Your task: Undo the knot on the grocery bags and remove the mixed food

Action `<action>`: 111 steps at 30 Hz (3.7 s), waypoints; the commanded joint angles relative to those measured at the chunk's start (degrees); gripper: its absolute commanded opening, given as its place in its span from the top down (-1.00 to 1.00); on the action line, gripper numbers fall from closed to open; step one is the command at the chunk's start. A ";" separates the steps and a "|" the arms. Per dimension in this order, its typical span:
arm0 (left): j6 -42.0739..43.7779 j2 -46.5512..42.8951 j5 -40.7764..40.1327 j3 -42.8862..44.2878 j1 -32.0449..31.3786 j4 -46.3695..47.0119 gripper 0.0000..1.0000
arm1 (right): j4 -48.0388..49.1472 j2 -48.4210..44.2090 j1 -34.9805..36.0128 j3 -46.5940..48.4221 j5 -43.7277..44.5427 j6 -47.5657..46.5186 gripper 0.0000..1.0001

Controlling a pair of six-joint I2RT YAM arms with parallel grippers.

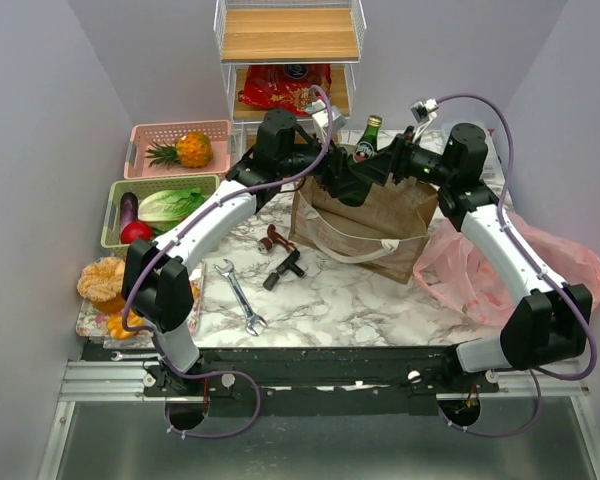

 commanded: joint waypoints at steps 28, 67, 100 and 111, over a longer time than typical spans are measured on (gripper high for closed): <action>-9.25 -0.34 -1.54 18.17 3.31 -9.97 -0.44 | 4.72 -2.43 0.58 -0.52 -7.21 -8.76 0.99; -10.92 -1.30 -1.02 21.67 0.55 -0.94 1.00 | 4.61 -2.21 3.99 6.03 -5.21 -5.14 -0.45; 16.32 15.31 -37.04 56.96 14.07 22.79 1.00 | -3.67 -2.94 3.99 9.53 6.40 -14.08 -1.00; 15.95 18.37 -36.52 56.78 18.55 25.65 1.00 | -4.80 -0.04 3.94 11.85 5.63 -13.64 -1.00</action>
